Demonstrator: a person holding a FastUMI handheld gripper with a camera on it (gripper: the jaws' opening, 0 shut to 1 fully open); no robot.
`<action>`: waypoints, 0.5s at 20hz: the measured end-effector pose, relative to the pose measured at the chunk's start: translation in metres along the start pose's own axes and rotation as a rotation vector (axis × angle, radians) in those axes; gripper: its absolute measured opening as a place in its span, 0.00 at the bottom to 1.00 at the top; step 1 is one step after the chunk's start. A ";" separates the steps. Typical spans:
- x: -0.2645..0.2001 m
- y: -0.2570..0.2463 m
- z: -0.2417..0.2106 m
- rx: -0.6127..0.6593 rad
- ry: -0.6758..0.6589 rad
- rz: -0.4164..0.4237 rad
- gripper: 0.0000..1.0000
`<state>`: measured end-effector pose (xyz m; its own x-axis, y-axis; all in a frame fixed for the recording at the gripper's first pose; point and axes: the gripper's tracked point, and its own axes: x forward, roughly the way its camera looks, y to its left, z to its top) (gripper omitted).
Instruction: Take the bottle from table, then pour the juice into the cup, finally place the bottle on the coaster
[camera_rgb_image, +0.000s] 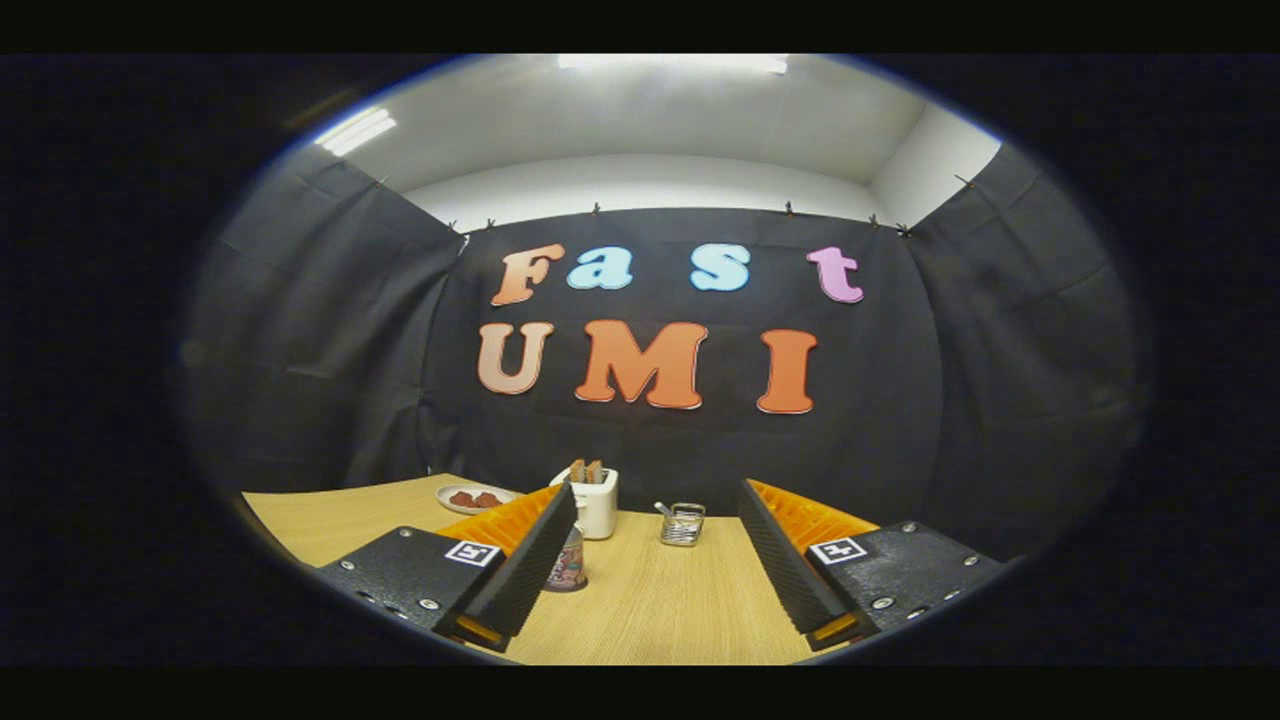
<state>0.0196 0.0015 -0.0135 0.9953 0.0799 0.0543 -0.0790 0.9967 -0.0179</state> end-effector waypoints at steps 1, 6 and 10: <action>-0.003 0.003 0.001 0.020 -0.004 0.012 0.97; -0.002 -0.011 -0.003 0.048 -0.012 -0.011 0.97; -0.001 -0.017 -0.015 0.038 -0.009 -0.045 0.97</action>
<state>0.0212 -0.0158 -0.0279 0.9974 0.0349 0.0631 -0.0365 0.9991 0.0231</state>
